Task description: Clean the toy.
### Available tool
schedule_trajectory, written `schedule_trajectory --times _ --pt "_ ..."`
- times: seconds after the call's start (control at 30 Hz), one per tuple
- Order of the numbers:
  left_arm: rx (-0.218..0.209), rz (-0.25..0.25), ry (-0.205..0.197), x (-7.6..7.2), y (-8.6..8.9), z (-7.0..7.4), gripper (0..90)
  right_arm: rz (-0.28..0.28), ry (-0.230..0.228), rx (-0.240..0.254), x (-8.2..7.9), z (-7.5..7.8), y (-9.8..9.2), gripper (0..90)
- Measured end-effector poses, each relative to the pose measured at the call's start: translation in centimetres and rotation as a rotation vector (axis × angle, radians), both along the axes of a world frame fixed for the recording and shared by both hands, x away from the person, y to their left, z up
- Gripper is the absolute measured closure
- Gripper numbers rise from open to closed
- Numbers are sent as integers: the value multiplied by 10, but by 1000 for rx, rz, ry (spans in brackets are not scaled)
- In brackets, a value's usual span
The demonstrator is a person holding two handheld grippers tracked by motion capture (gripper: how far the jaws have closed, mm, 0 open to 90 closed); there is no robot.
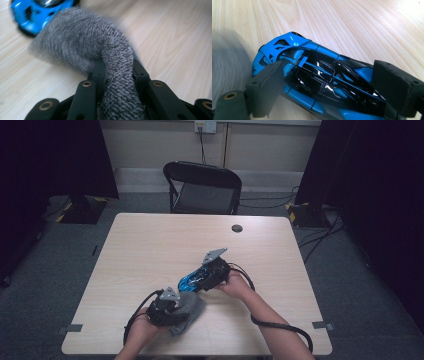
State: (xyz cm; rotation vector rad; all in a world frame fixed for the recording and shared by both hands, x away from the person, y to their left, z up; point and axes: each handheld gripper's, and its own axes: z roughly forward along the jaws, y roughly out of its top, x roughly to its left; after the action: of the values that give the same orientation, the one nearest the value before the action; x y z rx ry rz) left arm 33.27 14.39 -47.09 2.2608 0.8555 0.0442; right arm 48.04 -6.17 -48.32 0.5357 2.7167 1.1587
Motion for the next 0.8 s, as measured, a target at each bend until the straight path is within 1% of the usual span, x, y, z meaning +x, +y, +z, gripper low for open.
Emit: schedule_trajectory --times 0.03,0.13,0.17,0.23,0.33,0.43,0.5,0.53,0.57,0.7,0.73,0.77,0.8 --pt "-11 -15 -6 -1 -3 0 706 -2 1 0 0 0 1 112" --pt "-7 -54 -40 -1 -8 4 703 0 0 -1 0 0 1 112" --pt "-17 -47 -55 -1 -8 5 702 0 0 0 0 0 1 112" --pt "-31 -29 -67 1 -3 11 701 0 0 1 0 0 1 112" --pt "-26 2 -96 4 10 17 698 0 0 1 0 0 1 112" --pt "-13 43 -114 7 26 19 698 0 -1 5 -1 0 0 112" --pt "-13 92 -120 11 39 20 697 0 -1 4 0 0 0 112" --pt "-21 124 -121 14 48 20 697 0 -1 4 -1 0 0 112" --pt "-21 124 -121 14 48 20 697 0 -1 4 -1 0 0 112" --pt "-10 199 -128 20 66 17 694 -3 -2 12 -1 -1 0 113" --pt "12 234 -131 23 72 14 694 -3 -2 12 -1 -1 0 113" --pt "12 234 -131 23 72 14 693 -3 -2 12 -1 -1 0 113" --pt "11 253 -124 25 75 13 693 -2 -3 12 -1 -1 0 112"
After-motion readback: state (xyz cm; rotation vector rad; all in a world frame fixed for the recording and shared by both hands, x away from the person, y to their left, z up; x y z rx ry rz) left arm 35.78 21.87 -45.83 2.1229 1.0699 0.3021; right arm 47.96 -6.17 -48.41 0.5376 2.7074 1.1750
